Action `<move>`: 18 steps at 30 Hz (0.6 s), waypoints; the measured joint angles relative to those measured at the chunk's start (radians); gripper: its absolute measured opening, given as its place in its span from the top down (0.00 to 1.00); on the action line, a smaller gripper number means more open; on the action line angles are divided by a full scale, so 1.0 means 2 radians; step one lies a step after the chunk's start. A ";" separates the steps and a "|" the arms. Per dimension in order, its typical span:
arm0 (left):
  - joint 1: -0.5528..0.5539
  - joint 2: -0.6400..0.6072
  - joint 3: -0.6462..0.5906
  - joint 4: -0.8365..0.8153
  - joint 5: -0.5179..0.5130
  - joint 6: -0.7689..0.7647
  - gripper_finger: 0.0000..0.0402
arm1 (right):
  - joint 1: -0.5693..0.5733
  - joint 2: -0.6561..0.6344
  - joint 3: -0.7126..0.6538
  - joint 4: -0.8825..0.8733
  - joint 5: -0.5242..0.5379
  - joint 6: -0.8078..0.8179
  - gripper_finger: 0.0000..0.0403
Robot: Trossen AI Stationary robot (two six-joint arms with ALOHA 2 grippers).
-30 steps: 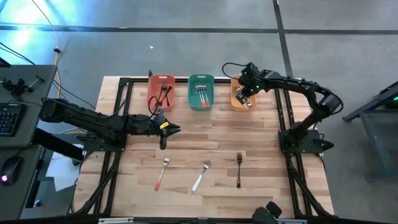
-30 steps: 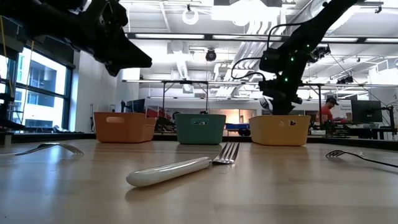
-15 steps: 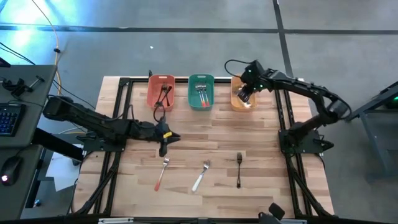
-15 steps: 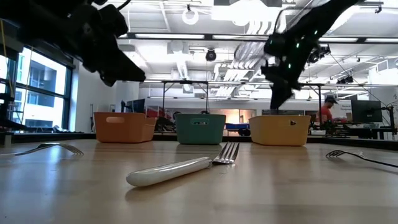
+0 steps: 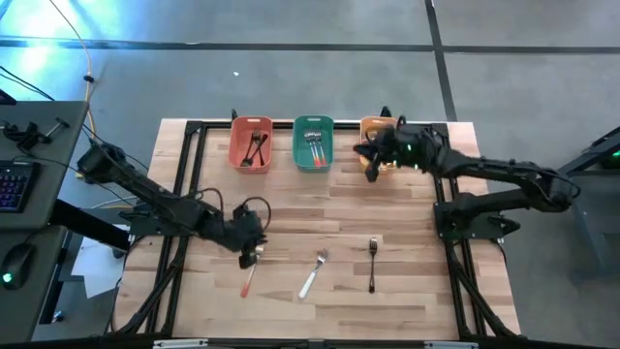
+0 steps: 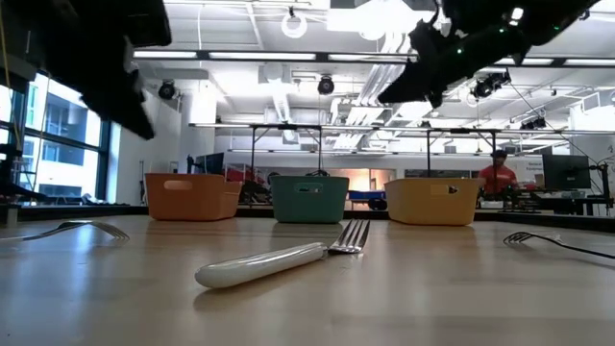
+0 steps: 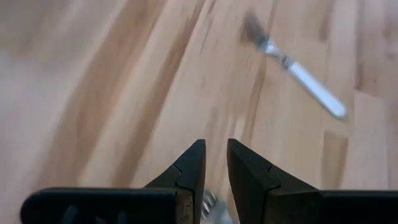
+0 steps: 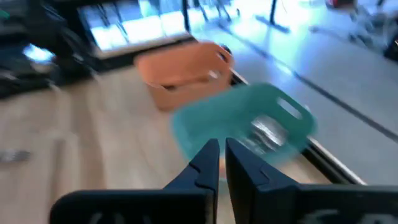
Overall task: Sort silverware by color (type)
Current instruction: Put the orange fork into the green bin
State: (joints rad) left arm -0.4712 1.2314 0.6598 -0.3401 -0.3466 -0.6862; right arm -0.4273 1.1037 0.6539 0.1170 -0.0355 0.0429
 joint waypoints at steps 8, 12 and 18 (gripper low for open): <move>-0.049 0.085 0.058 -0.097 0.005 -0.190 0.72 | 0.090 0.000 -0.036 0.075 0.072 -0.006 1.00; -0.047 0.130 0.063 -0.099 0.039 -0.247 0.63 | 0.109 0.000 -0.036 0.077 0.087 -0.012 1.00; -0.046 0.167 0.063 -0.114 0.056 -0.300 0.54 | 0.116 0.000 -0.036 0.076 0.092 -0.012 1.00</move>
State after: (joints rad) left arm -0.5632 1.5652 0.7868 -0.5682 -0.2337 -1.2856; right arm -0.1953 1.1034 0.5823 0.2691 0.1478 0.0181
